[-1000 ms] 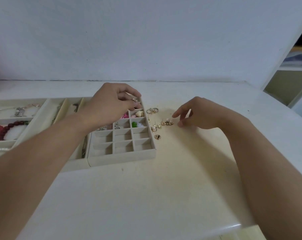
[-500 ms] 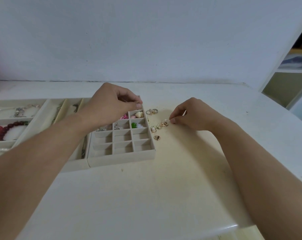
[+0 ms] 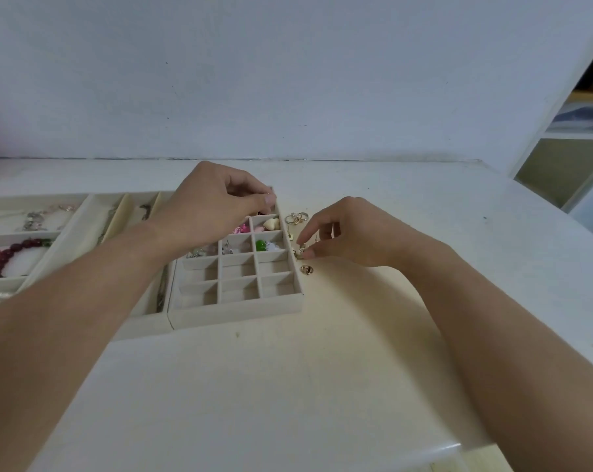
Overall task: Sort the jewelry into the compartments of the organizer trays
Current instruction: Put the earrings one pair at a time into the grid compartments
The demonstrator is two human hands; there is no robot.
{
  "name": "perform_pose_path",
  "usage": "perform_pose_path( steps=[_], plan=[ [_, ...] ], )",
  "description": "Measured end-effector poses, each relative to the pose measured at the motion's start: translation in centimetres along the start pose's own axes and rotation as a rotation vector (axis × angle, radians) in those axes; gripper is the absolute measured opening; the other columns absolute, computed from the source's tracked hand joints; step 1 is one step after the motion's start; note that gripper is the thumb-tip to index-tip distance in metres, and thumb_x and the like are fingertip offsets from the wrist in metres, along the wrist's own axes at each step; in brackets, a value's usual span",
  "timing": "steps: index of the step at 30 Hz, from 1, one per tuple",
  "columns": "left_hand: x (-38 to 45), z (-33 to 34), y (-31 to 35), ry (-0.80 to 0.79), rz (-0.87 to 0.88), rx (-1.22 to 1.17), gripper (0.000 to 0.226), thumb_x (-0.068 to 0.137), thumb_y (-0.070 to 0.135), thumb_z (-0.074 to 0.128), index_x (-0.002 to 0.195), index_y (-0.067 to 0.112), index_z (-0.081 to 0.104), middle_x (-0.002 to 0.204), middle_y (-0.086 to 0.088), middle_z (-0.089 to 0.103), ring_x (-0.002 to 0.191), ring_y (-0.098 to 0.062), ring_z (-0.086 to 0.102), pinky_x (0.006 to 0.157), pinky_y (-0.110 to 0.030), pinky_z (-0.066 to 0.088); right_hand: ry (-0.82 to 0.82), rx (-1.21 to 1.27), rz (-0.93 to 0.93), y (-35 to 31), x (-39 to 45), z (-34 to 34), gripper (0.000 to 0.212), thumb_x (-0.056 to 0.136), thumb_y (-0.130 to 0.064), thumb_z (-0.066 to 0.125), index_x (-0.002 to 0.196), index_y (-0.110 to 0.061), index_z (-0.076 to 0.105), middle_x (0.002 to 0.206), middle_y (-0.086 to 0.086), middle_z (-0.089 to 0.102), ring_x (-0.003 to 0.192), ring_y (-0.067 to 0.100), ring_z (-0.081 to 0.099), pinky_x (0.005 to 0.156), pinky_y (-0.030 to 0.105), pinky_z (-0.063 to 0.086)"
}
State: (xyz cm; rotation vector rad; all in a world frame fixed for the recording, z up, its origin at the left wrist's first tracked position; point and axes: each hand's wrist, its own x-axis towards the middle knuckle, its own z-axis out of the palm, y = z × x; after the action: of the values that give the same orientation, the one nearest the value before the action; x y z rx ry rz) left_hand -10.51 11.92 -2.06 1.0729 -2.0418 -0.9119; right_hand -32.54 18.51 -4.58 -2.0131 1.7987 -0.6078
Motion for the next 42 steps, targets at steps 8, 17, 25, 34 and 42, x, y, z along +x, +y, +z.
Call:
perform_pose_path(
  steps=[8,17,25,34,42],
  plan=[
    [0.0,0.2,-0.1,0.005,-0.003,-0.002,0.009,0.091,0.020,0.072,0.095,0.017,0.079,0.057,0.024,0.060,0.039,0.010,0.050,0.040,-0.003,0.034,0.038,-0.110,0.008,-0.3,0.2,0.6,0.007,0.082,-0.033,0.079,0.089,-0.036,0.079,0.070,-0.009,0.061,0.062,0.004,0.051,0.062,0.024,0.043],
    [0.1,0.0,-0.5,-0.028,0.007,0.030,0.005,0.088,0.023,0.076,0.088,0.027,0.079,0.056,0.021,0.064,0.053,-0.004,0.056,0.048,-0.022,0.043,0.045,-0.118,0.079,-0.2,-0.1,0.2,0.010,0.082,-0.038,0.078,0.092,-0.037,0.079,0.080,-0.011,0.064,0.071,0.002,0.055,0.062,0.021,0.041],
    [0.0,-0.2,-0.2,-0.021,-0.013,0.004,0.003,0.086,0.025,0.079,0.086,0.028,0.079,0.071,0.017,0.073,0.063,-0.005,0.067,0.062,-0.033,0.054,0.085,-0.081,0.101,-0.5,0.2,1.0,0.027,0.071,-0.056,0.082,0.087,-0.036,0.078,0.076,-0.009,0.064,0.064,0.006,0.055,0.059,0.025,0.040],
    [-0.1,-0.2,0.0,-0.035,-0.058,-0.063,0.006,0.087,0.019,0.077,0.091,0.022,0.080,0.088,0.012,0.078,0.088,-0.008,0.074,0.094,-0.038,0.057,0.137,0.027,0.052,-0.7,0.2,0.8,0.003,0.082,-0.030,0.081,0.080,-0.032,0.080,0.079,-0.006,0.070,0.060,0.003,0.052,0.060,0.017,0.043],
    [-0.2,-0.3,0.0,-0.026,-0.069,-0.026,0.006,0.088,0.019,0.076,0.091,0.024,0.079,0.079,0.015,0.076,0.075,-0.002,0.071,0.082,-0.032,0.057,0.118,-0.017,0.091,-0.7,0.2,0.8,0.002,0.081,-0.033,0.080,0.082,-0.032,0.080,0.079,-0.002,0.070,0.067,0.010,0.057,0.067,0.031,0.050]
  ],
)
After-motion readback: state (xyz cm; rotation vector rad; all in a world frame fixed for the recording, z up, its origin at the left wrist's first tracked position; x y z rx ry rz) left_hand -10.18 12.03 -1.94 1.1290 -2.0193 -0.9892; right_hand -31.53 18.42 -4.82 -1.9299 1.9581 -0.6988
